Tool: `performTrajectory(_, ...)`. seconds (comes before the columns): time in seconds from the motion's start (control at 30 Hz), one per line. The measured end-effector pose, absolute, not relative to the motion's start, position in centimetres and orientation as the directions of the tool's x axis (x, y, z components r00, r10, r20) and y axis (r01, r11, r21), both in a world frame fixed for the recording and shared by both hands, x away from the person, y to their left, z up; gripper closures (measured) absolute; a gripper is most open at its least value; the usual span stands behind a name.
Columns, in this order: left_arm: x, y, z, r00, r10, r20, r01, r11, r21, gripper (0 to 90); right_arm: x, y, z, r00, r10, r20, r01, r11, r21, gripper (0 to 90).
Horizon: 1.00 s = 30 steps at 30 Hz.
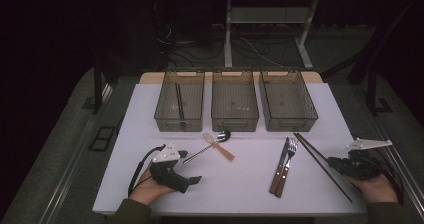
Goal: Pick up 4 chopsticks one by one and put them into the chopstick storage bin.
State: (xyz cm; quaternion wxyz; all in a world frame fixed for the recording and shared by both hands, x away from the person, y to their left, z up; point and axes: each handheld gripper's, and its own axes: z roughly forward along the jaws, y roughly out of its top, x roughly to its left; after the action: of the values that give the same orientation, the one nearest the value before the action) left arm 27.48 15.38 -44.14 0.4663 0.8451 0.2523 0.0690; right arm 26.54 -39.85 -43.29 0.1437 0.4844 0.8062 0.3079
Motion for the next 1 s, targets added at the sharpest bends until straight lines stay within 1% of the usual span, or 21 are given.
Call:
performTrajectory(0.4, 27.5, 15.4, -44.1, 0.865, 0.488, -0.117, 0.361, -0.442, 0.821, 0.9, 26.0, -40.2, -41.8, -0.53, 0.843, 0.094, 0.658, 0.339, 0.673, 84.6)
performTrajectory(0.67, 27.5, 15.4, -44.1, 0.867, 0.485, -0.112, 0.356, -0.445, 0.822, 0.9, 25.7, -39.6, -40.8, -0.579, 0.808, 0.112, 0.618, 0.345, 0.706, 84.6)
performTrajectory(0.8, 27.6, 15.4, -44.2, 0.865, 0.487, -0.119, 0.361, -0.44, 0.822, 0.9, 25.6, -39.0, -40.4, -0.595, 0.793, 0.132, 0.602, 0.331, 0.726, 84.6)
performTrajectory(1.0, 27.5, 15.3, -44.2, 0.864, 0.489, -0.122, 0.364, -0.437, 0.823, 0.9, 25.7, -37.8, -39.9, -0.628, 0.765, 0.145, 0.584, 0.34, 0.738, 84.6)
